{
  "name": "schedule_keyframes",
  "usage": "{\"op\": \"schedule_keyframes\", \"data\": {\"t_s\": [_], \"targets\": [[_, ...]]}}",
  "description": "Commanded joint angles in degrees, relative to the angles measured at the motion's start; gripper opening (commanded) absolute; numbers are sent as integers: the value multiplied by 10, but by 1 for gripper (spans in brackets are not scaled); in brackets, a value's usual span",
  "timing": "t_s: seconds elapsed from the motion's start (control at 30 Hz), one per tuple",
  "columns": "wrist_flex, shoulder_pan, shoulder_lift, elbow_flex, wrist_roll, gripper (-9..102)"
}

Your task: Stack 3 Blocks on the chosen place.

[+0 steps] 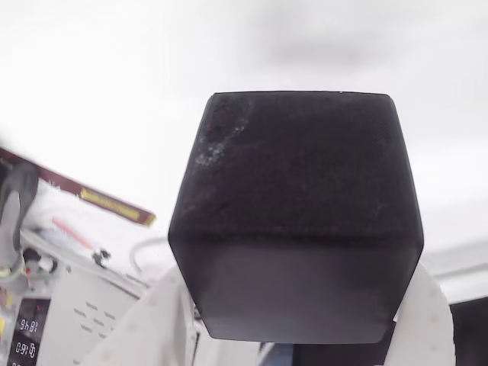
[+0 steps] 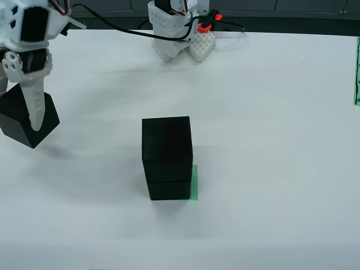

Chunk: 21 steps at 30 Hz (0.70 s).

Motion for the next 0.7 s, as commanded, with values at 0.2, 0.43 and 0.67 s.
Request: {"op": "schedule_keyframes", "data": {"t_s": [0.2, 0.43, 0.67], "targets": [[34, -106, 233, 29, -1, 19], [130, -204, 314, 25, 4, 19], [250, -282, 317, -20, 28, 19]]}}
